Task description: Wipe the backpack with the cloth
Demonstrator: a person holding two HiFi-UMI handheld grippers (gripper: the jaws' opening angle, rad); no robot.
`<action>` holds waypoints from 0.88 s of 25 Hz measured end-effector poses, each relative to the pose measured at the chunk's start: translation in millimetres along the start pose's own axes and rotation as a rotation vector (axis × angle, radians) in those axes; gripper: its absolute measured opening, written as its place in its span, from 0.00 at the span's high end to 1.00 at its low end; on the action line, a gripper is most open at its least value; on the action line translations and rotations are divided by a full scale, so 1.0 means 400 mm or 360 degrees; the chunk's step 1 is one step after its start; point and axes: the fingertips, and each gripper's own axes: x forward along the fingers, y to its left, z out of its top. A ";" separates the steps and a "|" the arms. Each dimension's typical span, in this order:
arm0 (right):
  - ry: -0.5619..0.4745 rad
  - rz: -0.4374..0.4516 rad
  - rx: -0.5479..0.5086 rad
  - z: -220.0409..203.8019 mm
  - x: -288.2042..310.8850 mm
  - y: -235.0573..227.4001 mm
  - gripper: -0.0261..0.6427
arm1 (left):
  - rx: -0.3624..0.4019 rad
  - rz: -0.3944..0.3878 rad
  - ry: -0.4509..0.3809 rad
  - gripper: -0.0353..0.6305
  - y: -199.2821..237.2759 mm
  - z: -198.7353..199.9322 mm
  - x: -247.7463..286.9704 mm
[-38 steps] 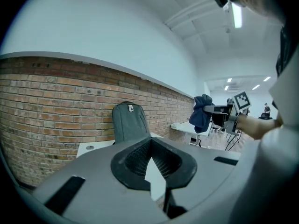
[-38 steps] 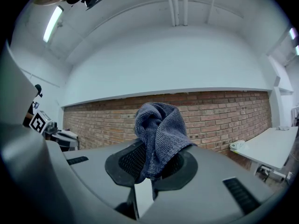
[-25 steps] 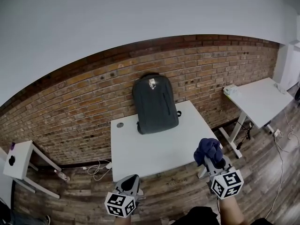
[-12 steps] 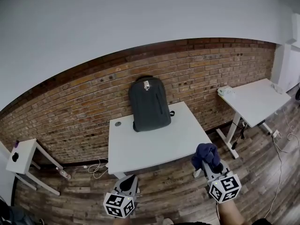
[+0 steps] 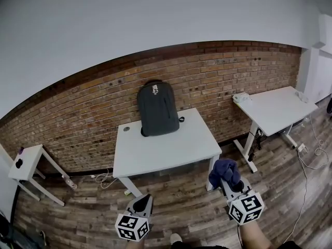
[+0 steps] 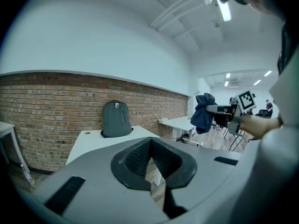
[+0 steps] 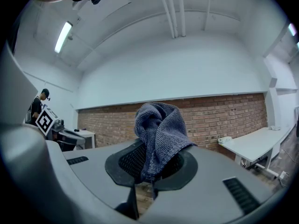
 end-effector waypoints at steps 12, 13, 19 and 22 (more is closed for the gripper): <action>-0.0038 0.0103 0.0023 0.003 -0.243 0.025 0.88 | -0.0088 0.0034 0.0020 0.97 -0.247 -0.082 -0.188; -0.0038 0.0111 0.0023 0.007 -0.259 0.029 0.88 | -0.0087 0.0039 0.0023 0.97 -0.260 -0.081 -0.201; -0.0012 0.0110 0.0026 0.009 -0.340 0.057 0.88 | -0.0066 0.0038 0.0041 0.97 -0.301 -0.084 -0.258; -0.0004 0.0073 0.0033 0.005 -0.366 0.062 0.88 | -0.0042 0.0002 0.0049 0.97 -0.312 -0.086 -0.270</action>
